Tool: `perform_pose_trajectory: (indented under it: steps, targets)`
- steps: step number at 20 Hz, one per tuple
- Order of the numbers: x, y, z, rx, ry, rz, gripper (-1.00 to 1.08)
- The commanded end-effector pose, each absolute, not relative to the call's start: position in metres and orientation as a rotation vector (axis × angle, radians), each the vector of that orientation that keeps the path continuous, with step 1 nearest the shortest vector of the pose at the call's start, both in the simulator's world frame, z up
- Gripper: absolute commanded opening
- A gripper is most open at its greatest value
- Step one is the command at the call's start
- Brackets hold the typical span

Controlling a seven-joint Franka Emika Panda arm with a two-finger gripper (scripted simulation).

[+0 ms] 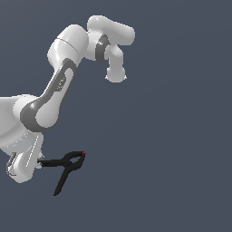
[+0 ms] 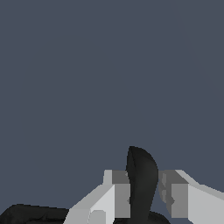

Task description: Pick up the object and move it to a goal position.

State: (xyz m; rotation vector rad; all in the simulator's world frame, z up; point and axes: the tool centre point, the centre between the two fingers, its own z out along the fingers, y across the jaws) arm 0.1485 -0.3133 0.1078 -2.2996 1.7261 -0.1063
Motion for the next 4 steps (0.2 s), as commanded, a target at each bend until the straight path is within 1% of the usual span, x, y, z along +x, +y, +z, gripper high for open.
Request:
perform_pose_trajectory:
  steps: [1,4]
  targets:
    - [0.1516,-0.3111,0.1232,-2.299,1.723,-0.114,-1.00]
    - [0.1524,-0.3098,0.1294,-2.299,1.723,-0.114,-1.00]
